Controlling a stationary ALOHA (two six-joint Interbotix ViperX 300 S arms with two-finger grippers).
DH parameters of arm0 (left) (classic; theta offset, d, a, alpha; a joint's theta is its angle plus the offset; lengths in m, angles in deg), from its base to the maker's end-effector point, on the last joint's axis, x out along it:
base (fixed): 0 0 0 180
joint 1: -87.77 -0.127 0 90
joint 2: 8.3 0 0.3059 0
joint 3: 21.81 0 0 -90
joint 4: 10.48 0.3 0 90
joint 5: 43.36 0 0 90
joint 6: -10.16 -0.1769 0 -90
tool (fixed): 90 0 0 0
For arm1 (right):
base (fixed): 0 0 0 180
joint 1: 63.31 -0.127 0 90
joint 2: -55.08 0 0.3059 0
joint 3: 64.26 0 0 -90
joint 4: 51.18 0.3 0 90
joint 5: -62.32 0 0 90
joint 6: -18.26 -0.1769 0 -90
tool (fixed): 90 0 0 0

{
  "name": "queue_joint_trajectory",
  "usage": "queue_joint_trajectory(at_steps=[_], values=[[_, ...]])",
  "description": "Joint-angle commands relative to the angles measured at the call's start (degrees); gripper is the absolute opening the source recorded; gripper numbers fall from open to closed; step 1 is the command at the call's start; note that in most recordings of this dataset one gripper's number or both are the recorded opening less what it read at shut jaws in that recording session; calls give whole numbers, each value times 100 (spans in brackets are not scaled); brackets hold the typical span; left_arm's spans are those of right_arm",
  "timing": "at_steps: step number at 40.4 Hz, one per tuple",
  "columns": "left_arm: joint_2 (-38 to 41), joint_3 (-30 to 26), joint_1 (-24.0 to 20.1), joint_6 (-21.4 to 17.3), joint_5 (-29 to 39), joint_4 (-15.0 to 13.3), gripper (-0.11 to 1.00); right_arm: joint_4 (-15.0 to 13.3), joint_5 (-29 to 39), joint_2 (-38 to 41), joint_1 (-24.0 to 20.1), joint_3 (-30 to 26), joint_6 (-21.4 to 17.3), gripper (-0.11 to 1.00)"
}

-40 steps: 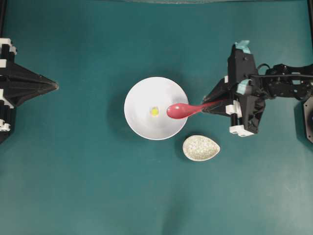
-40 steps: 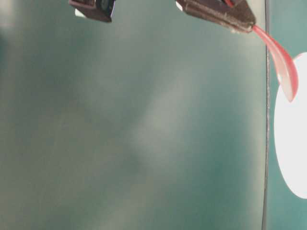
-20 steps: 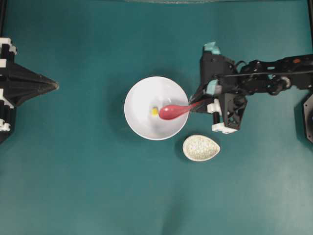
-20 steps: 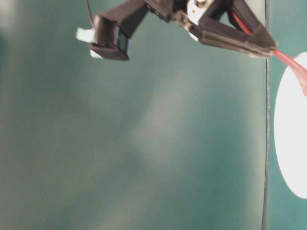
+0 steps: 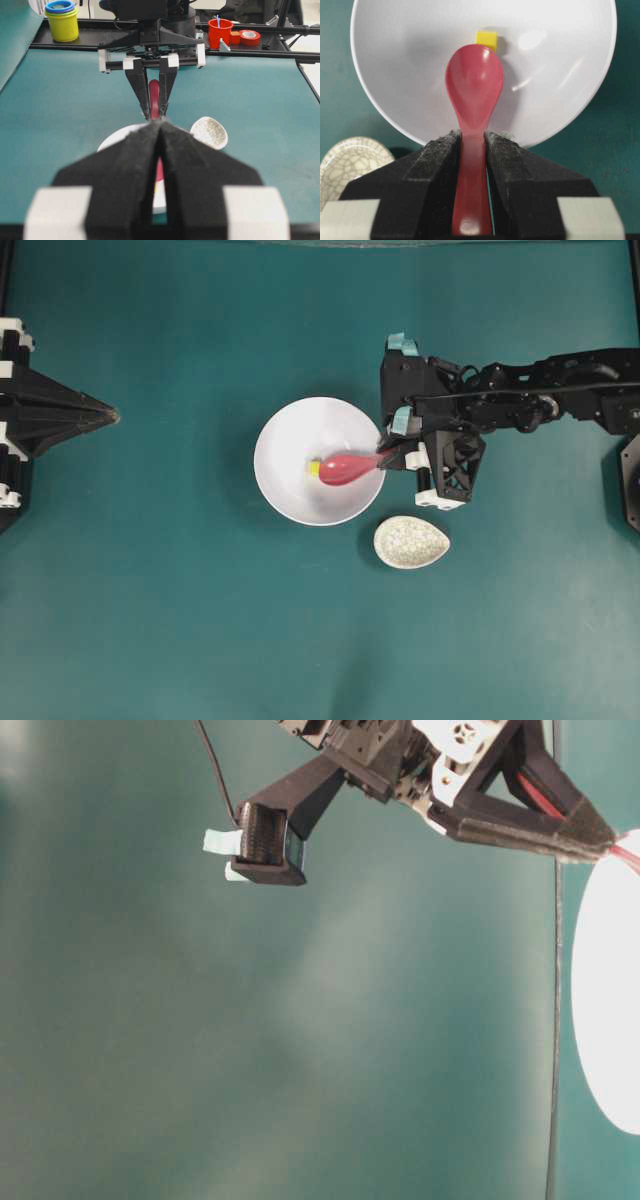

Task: Scoop the yellow hexagonal prism block from the bowl with a spoon using the right arm.
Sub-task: 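Lower the spoon bowl into the white bowl beside the yellow block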

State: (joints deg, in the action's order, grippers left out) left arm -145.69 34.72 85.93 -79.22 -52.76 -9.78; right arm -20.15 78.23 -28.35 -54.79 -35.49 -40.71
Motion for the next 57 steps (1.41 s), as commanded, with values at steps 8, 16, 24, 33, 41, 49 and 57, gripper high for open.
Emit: queue_joint_trajectory(at_steps=[8, 16, 24, 33, 41, 49, 57], values=[[9, -149, -18, 18, -35, 18, -1, -9, 18, -62, 105, -114, -9, 23], [0, -149, -18, 18, -53, 18, -1, -9, 18, -18, 105, -141, -9, 23], [0, -149, -18, 18, -53, 18, -1, -9, 18, 70, 114, -185, -9, 23], [0, -158, -18, 18, -62, 18, -1, -9, 18, 264, 105, -360, 9, 23], [-18, -158, -18, 44, -62, 18, -1, -9, 18, 466, 70, -589, 9, 23], [-18, -167, -18, 44, -62, 18, -1, -9, -9, 615, -18, -826, 9, 23], [-18, -167, -18, 53, -62, 18, -1, 9, -18, 686, -70, -958, 0, 23]])
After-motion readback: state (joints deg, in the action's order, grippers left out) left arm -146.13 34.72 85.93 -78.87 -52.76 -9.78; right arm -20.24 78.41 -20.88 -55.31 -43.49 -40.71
